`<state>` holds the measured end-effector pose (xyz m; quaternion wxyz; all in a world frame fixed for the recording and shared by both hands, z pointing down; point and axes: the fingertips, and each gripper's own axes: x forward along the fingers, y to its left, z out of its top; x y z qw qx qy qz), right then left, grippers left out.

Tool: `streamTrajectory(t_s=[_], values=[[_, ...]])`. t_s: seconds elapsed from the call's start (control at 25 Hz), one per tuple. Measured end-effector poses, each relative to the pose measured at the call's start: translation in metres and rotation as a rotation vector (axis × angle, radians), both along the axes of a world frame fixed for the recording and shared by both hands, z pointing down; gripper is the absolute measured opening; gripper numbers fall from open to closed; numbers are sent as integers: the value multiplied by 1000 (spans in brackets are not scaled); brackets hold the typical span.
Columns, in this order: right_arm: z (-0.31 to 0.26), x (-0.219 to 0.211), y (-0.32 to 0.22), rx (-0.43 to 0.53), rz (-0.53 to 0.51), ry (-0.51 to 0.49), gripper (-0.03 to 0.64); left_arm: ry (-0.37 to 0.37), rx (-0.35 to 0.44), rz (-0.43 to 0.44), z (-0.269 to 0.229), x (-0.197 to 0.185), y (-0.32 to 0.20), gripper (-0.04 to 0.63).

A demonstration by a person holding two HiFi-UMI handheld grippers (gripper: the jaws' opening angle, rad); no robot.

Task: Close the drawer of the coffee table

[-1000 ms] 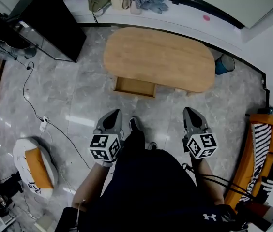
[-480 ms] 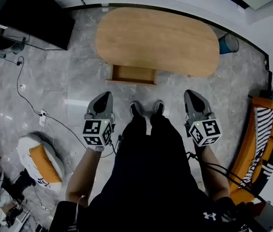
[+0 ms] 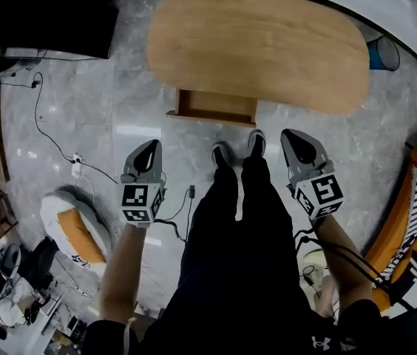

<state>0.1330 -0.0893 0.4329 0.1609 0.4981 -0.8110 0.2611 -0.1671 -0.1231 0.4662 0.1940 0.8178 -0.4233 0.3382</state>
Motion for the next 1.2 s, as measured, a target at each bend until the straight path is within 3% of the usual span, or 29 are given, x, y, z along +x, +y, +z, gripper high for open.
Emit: streamTrajectory(t_s=[0.28, 0.52, 0.64, 0.76, 0.88, 1.0, 1.2], values=[[83, -1, -16, -64, -58, 33, 3, -64, -68, -56, 93, -31, -15, 2], [161, 0, -12, -127, -48, 53, 3, -150, -99, 5, 167, -42, -17, 2], [200, -1, -4, -168, -25, 59, 3, -156, -119, 21, 198, -45, -18, 7], [233, -7, 3, -210, -22, 50, 55, -172, -170, 15, 235, -57, -17, 116], [264, -17, 7, -236, -62, 37, 86, -232, -204, 20, 271, -74, -21, 155], [290, -25, 8, -248, -116, 29, 149, -287, -222, 82, 307, -85, -21, 215], [340, -28, 16, -301, -116, 13, 194, -391, -297, 156, 370, -112, -12, 238]])
